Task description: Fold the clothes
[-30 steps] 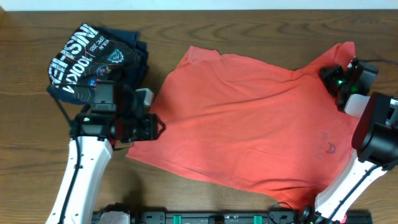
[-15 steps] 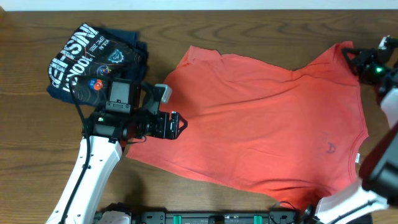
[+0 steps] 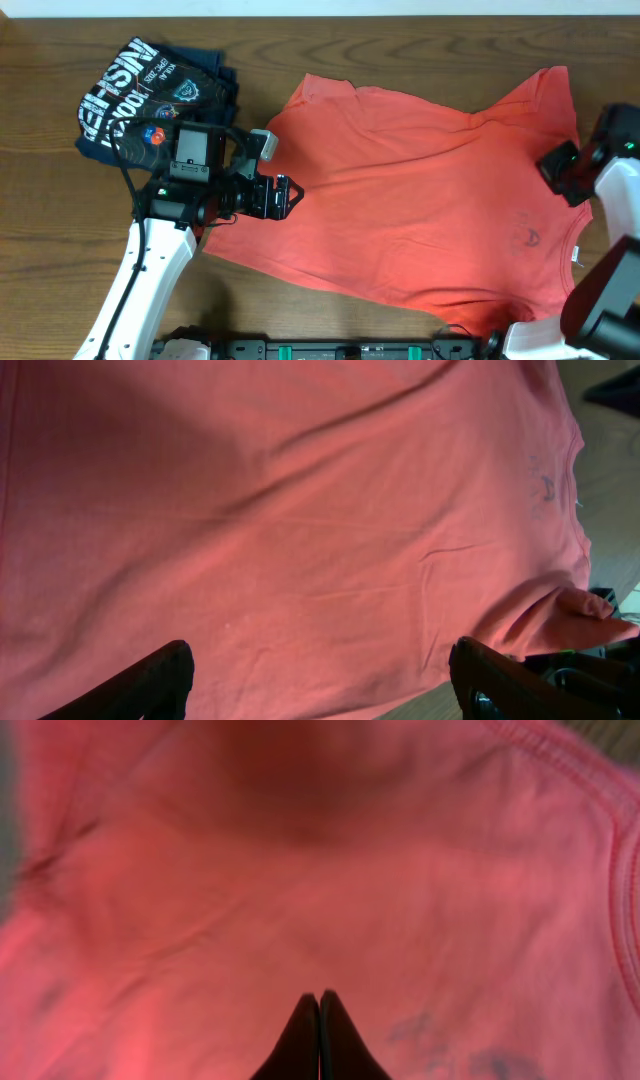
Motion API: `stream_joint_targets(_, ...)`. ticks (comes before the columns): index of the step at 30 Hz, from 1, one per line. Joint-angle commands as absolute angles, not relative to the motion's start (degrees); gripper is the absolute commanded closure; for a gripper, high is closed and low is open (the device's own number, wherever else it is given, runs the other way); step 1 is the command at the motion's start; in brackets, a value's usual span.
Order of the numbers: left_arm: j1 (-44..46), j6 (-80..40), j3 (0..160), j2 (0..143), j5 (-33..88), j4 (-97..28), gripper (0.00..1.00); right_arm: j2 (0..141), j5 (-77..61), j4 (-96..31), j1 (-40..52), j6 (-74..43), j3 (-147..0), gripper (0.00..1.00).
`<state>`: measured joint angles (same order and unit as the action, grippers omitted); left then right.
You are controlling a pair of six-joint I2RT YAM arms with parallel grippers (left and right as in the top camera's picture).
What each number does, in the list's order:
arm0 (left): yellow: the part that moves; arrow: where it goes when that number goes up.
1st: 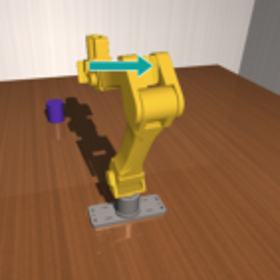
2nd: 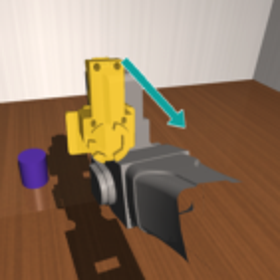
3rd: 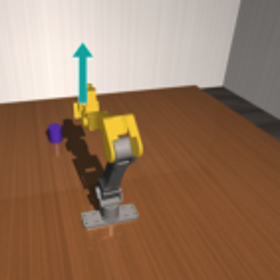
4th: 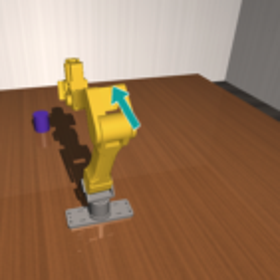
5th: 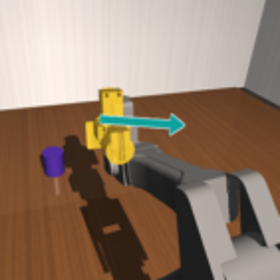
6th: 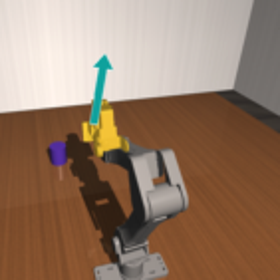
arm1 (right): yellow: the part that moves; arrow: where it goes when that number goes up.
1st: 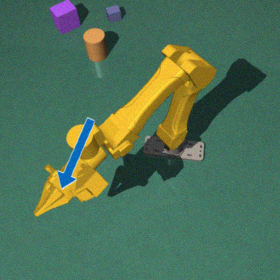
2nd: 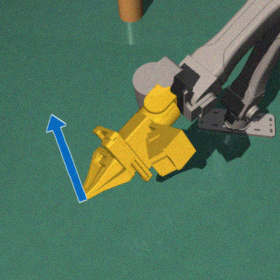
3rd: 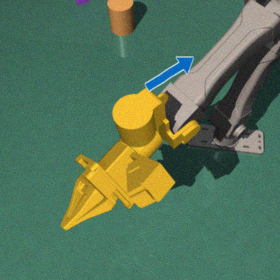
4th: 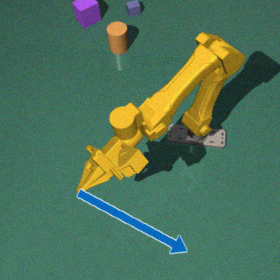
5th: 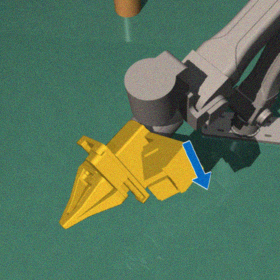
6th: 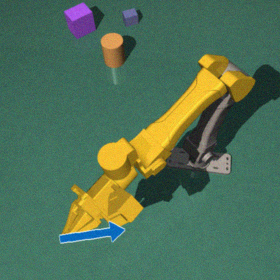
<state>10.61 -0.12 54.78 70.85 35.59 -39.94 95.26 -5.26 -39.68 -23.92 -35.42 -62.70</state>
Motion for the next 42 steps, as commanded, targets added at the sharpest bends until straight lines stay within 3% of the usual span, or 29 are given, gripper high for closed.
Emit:
stream_joint_targets(1,10.74,0.4,55.2,71.02,35.14,-39.79,0.16,99.9,0.05,-33.39,-24.12,-37.91,-57.41,0.99)
stream_joint_targets(8,10.74,0.38,55.2,71.02,35.14,-39.75,0.16,109.32,3.03,-24.45,-24.8,-41.54,-56.88,0.99)
stream_joint_targets(15,10.76,0.38,55.2,71.02,35.16,-39.75,0.16,121.78,2.79,-7.75,-24.43,-48.47,-58.13,0.99)
stream_joint_targets(24,10.74,0.38,55.2,71.02,35.14,-39.7,0.16,125.95,-15.33,0.54,-24.36,-40.07,-71.99,0.99)
stream_joint_targets(30,10.74,0.36,55.2,71.02,35.24,-39.75,0.16,121.86,-26.11,-14.15,-25.74,-29.65,-86.06,0.93)
stream_joint_targets(32,10.74,0.38,55.2,71.02,35.57,-39.7,0.1,119.35,-28.77,-19.05,-26.63,-27.46,-88.86,0.91)
stream_joint_targets(33,10.74,0.38,55.2,71.02,35.57,-39.7,0.02,117.64,-30.04,-21.61,-27.09,-26.24,-90.02,0.9)
stream_joint_targets(35,10.74,0.38,55.2,71.05,35.57,-39.35,0.02,113.95,-31.14,-26.96,-27.7,-24.6,-91.31,0.89)
stream_joint_targets(42,10.74,0.4,55.2,71.05,35.11,-38.81,0.02,102.02,-18.26,-53.36,-27.16,-22.04,-91.42,0.84)
